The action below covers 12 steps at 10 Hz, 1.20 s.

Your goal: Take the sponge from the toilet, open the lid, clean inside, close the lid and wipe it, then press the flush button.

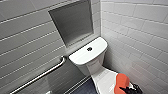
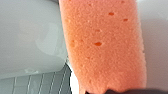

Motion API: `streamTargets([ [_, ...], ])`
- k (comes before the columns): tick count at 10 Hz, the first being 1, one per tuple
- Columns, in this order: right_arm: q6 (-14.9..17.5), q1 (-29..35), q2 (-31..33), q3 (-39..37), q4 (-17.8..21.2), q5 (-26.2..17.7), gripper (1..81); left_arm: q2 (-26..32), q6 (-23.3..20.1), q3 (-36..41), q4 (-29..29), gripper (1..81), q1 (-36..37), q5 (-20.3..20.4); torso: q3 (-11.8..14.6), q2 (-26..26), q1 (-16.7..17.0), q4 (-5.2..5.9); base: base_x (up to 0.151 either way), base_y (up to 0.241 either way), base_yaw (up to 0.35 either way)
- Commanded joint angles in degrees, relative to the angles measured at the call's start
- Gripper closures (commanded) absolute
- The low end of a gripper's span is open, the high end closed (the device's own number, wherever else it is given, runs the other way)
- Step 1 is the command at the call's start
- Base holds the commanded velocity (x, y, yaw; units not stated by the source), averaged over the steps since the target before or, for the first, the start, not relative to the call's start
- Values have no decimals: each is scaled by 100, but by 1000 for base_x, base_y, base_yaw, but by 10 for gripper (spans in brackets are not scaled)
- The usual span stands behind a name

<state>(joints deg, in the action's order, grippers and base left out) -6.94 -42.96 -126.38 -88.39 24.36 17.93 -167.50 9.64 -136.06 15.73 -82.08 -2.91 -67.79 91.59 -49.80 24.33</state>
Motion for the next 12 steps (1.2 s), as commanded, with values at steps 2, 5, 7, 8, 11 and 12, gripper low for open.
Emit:
streamTargets([
  [2,-45,1266,-909,-1320,1669,-246,811,-3,-24,-114,45,10,-137,-403,0,0,0,0,0,0,0],
  [5,-36,1487,-1506,-2153,2266,-299,811,-91,-24,-175,45,10,-164,-403,0,0,0,0,0,0,0],
  [7,-36,1391,-1927,-2802,2660,-317,811,-187,-24,-307,36,10,-173,-403,0,0,0,0,0,0,0],
  [8,-44,1259,-2087,-3172,2792,-334,811,-214,-24,-378,36,10,-190,-403,0,0,0,0,0,0,0],
  [11,-18,820,-1598,-2468,2767,-222,811,-240,-24,-395,45,10,-226,-394,0,0,0,0,0,0,0],
  [12,16,652,-1212,-1792,2750,258,811,-249,-24,-395,45,10,-226,-394,2,0,2,0,0,0,0],
])
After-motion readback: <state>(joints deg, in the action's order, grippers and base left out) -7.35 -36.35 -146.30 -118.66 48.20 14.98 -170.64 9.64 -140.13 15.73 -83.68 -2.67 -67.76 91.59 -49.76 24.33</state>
